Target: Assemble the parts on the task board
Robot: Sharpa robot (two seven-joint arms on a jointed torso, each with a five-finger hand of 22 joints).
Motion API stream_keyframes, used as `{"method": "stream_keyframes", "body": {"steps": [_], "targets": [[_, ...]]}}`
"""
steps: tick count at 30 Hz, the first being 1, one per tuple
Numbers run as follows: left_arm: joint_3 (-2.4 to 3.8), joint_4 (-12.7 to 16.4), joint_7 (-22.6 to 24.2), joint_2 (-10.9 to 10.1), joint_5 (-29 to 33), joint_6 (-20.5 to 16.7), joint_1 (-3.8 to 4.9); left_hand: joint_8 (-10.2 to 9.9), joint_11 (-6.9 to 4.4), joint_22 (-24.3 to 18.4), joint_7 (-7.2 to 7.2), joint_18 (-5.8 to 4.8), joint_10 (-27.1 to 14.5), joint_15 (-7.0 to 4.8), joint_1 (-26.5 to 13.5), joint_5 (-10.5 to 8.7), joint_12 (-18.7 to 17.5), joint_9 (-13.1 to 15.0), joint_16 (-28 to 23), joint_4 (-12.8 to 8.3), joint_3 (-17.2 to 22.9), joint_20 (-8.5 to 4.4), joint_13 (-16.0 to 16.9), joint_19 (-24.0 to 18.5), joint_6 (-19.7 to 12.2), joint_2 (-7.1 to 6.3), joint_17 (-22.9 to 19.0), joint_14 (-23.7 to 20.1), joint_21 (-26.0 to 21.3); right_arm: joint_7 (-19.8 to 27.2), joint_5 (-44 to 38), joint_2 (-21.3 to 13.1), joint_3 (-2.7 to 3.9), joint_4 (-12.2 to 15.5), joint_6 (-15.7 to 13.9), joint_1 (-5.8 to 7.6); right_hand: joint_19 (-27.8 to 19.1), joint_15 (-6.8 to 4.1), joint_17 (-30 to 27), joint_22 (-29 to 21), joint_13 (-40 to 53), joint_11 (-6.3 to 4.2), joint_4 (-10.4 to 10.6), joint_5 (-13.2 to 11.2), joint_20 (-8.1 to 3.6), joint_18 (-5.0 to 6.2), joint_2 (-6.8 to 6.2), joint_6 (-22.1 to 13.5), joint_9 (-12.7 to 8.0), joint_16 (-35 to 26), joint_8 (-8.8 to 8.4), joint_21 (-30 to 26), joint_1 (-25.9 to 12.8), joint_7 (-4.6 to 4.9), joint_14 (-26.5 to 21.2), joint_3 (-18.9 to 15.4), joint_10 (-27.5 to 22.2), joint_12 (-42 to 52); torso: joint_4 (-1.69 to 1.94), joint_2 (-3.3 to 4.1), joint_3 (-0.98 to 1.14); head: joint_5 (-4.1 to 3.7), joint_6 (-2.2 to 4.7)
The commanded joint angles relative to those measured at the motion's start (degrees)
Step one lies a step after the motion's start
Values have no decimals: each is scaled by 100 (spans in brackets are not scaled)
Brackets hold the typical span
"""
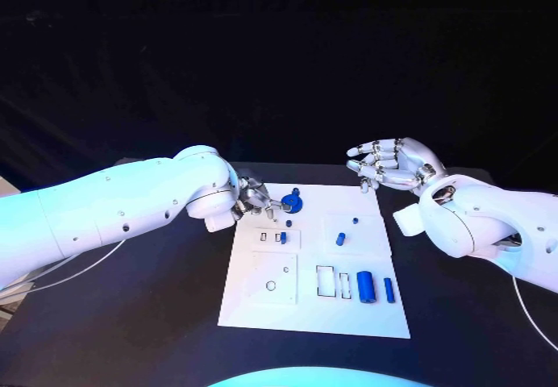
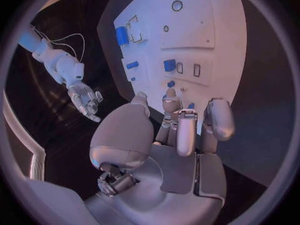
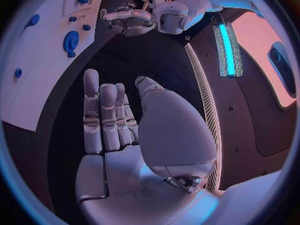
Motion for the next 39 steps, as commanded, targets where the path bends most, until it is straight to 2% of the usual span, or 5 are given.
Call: {"method": "stream_keyframes", "body": {"steps": [1, 5, 8, 24, 39], "targets": [[-17, -100, -96, 143, -90, 396, 32, -79, 22, -34, 25, 123, -56, 55, 13, 26, -48, -16, -36, 7, -53, 29, -41, -50, -92, 66, 881, 368, -42, 395, 30, 22, 1, -39, -450, 3, -77, -12, -257, -385, -683, -165, -13, 15, 23, 56, -150, 45, -34, -488, 45, -385, 23, -34, -192, 313, 254, -581, -7, 2, -7, 16, -22], [-47, -263, -110, 316, -149, 571, 40, -252, 83, -43, 96, 125, -90, 108, 109, 29, -61, -111, -41, 2, -92, 76, -67, -58, -285, 98, 873, 362, -53, 513, 147, 49, 1, -106, -500, 5, -770, 304, -1094, -1320, -1986, 59, -27, -9, 314, 45, -367, 185, -126, -1867, -65, -1363, -72, 120, -1115, 833, 476, -1905, -4, 7, -7, 3, -28], [-71, -402, -121, 428, -175, 693, 42, -379, 125, -36, 145, 124, -95, 145, 239, 33, -46, -203, -33, -2, -87, 106, -52, -54, -394, 106, 889, 366, -52, 551, 187, 71, 1, -154, -481, 6, -711, 389, -1776, -2183, -2727, 141, -74, -26, 472, 63, -430, 240, -184, -2764, -211, -1837, -144, 179, -1022, 1042, 770, -2546, 3, 5, -3, -4, -28], [-131, -812, -156, 740, -199, 1045, 37, -418, 138, 10, 152, 119, -71, 166, 450, 22, 12, -307, -7, 0, -18, 140, 5, -24, -227, 169, 937, 385, -30, 534, 215, 172, 1, -267, -338, 7, -769, 548, -2482, -3678, -3435, 271, -246, 0, 589, 77, -405, 281, -243, -3963, -468, -1827, -255, 303, -724, 1048, 867, -3226, -1, 14, -2, 1, -77], [-156, -889, -177, 806, -251, 1314, 21, -298, 66, 68, 62, 110, 0, 111, 492, 22, 89, -267, 26, 0, 2, 109, 97, 15, 40, 178, 1000, 412, 1, 520, 203, 229, 1, -307, -277, 4, -785, 565, -2552, -3821, -3434, 282, -266, -1, 607, 79, -395, 293, -248, -4065, -489, -1820, -260, 314, -730, 1048, 881, -3283, 7, 13, -4, -18, -113]]}}
